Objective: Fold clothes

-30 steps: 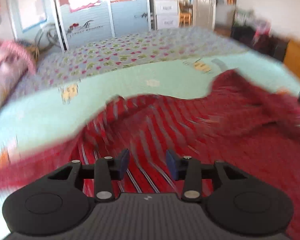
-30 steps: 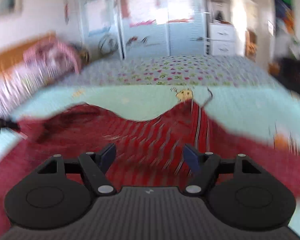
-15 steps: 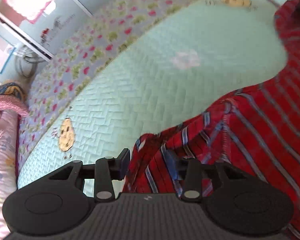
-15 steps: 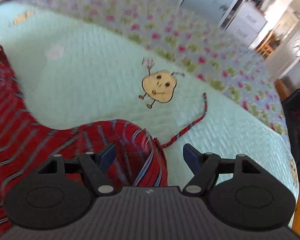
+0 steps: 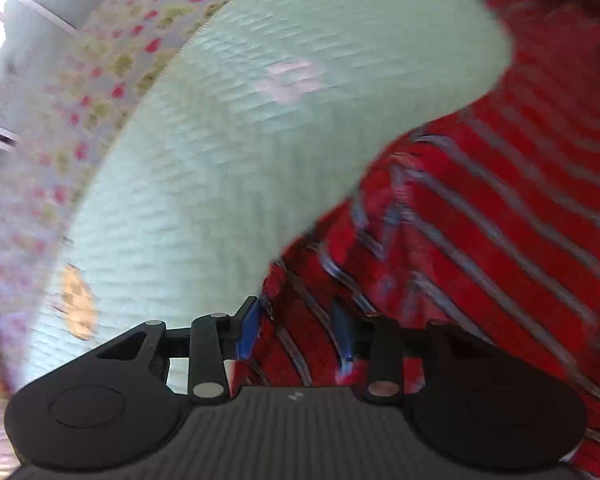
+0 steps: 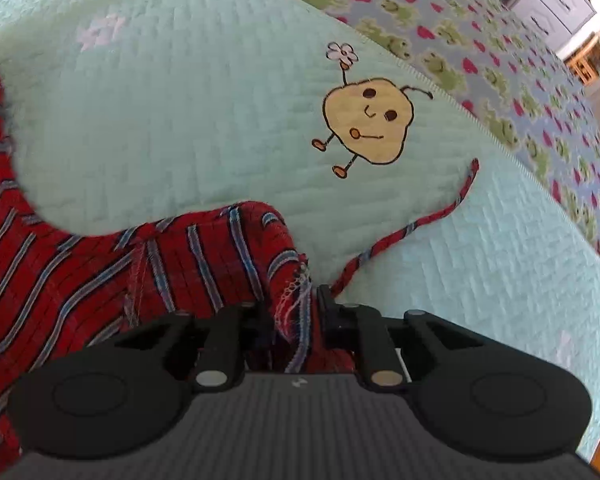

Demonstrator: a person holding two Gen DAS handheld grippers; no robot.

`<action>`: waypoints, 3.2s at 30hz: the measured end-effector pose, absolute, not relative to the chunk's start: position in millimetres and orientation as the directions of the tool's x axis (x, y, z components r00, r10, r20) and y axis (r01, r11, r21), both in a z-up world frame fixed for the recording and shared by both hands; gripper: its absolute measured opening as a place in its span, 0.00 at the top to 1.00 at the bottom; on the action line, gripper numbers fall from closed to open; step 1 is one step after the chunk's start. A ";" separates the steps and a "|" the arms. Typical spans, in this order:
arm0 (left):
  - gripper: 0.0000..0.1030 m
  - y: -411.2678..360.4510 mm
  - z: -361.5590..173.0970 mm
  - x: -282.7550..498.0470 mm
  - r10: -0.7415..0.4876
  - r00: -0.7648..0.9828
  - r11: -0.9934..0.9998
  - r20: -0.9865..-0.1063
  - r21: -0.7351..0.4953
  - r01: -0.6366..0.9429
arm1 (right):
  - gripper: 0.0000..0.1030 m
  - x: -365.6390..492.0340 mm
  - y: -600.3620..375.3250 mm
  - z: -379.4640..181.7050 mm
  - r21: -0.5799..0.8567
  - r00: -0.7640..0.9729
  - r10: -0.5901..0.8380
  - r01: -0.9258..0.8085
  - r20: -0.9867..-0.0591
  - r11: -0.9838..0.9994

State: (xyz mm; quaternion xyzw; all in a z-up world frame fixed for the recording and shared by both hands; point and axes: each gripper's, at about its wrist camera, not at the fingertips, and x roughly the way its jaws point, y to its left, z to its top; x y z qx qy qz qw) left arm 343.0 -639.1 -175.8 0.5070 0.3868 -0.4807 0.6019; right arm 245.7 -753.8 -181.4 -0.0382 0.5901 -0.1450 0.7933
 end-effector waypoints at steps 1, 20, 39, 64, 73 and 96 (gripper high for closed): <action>0.60 -637.2 -174.1 348.9 -0.180 0.180 0.044 -0.967 0.175 0.984 | 0.79 242.1 -754.6 -176.0 -0.220 0.273 -0.263 0.178 -0.925 0.959; 0.56 -633.6 -171.8 339.4 -0.189 0.241 0.150 -0.952 0.214 0.965 | 0.86 233.1 -765.4 -190.1 -0.214 0.251 -0.262 0.205 -0.932 0.955; 0.94 -626.4 -182.2 357.4 -0.164 0.344 0.284 -0.925 0.290 0.914 | 0.95 232.9 -770.8 -190.2 -0.163 0.284 -0.243 0.276 -0.928 0.947; 0.90 -681.2 -149.4 463.1 -0.219 0.744 0.567 -0.632 0.538 0.624 | 0.96 324.6 -818.3 -166.0 -0.280 0.461 -0.508 0.475 -0.728 0.834; 0.74 -655.7 -170.1 448.6 -0.182 0.684 0.515 -0.706 0.524 0.678 | 0.67 312.0 -795.8 -178.9 -0.232 0.453 -0.487 0.509 -0.747 0.829; 0.61 -450.4 -157.9 252.7 -0.354 0.459 0.655 -0.815 0.134 0.743 | 0.98 210.9 -930.6 -242.6 0.735 0.723 -0.297 0.671 -0.623 0.091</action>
